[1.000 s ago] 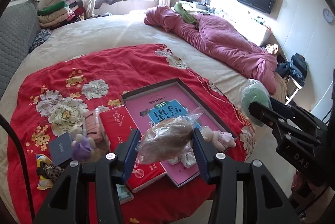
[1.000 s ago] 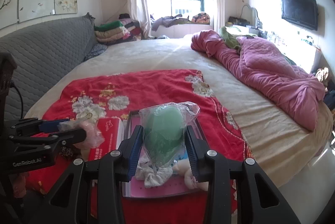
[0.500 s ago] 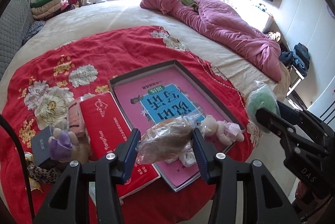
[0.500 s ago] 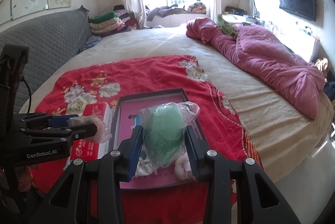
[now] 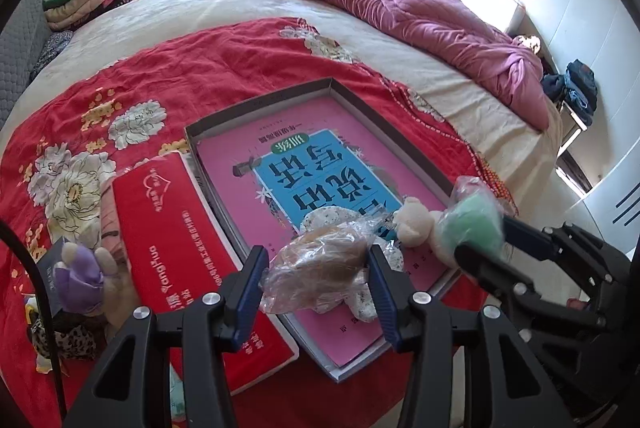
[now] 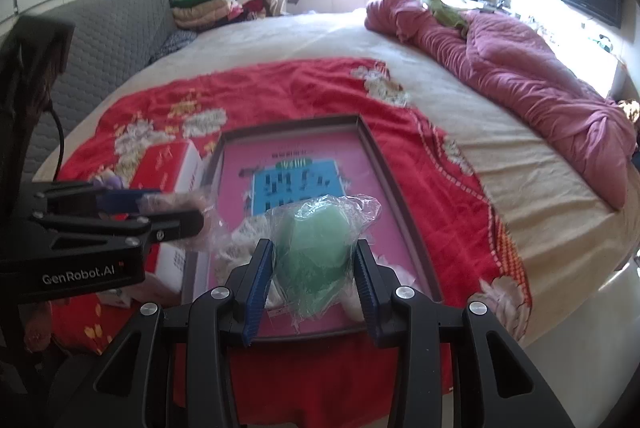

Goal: Organize soft objects
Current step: 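Carry the clear bag with the left tool while the right tool carries the green-ball bag to the tray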

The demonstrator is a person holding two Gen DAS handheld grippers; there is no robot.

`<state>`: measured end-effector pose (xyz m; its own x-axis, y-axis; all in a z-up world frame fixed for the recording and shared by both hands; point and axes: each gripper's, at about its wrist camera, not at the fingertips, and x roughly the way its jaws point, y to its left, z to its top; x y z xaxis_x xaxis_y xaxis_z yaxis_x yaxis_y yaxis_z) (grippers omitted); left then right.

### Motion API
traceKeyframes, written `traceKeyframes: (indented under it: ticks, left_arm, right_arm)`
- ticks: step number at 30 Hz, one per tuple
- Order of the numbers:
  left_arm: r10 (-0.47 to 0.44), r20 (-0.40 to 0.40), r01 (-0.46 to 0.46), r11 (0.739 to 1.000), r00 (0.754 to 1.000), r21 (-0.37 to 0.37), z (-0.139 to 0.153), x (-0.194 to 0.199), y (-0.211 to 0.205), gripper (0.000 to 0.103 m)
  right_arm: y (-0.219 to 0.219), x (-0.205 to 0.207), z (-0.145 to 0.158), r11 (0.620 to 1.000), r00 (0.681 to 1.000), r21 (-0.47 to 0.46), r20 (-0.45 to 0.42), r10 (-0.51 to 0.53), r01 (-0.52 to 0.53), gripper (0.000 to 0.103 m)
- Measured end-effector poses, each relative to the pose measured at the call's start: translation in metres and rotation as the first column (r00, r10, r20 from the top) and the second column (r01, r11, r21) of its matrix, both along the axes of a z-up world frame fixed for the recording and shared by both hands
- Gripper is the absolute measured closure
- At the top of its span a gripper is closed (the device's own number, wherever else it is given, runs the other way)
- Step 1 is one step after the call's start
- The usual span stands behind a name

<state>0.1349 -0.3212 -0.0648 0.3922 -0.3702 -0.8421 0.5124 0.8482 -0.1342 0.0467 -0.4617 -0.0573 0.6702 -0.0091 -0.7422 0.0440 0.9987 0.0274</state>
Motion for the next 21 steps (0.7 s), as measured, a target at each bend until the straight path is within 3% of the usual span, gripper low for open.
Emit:
traceKeyframes:
  ticks: [10, 21]
  left_arm:
    - [-0.02, -0.028, 0.021, 1.0, 0.999, 0.023, -0.018, 0.006, -0.011, 0.053]
    - [-0.026, -0.049, 0.027, 0.999, 0.998, 0.028, -0.033, 0.012, -0.016, 0.053]
  right_arm:
    - [0.001, 0.01, -0.038, 0.999, 0.996, 0.016, -0.081, 0.031, -0.03, 0.062]
    - [0.008, 0.019, -0.055, 0.998, 0.993, -0.019, -0.097, 0.062, -0.064, 0.062]
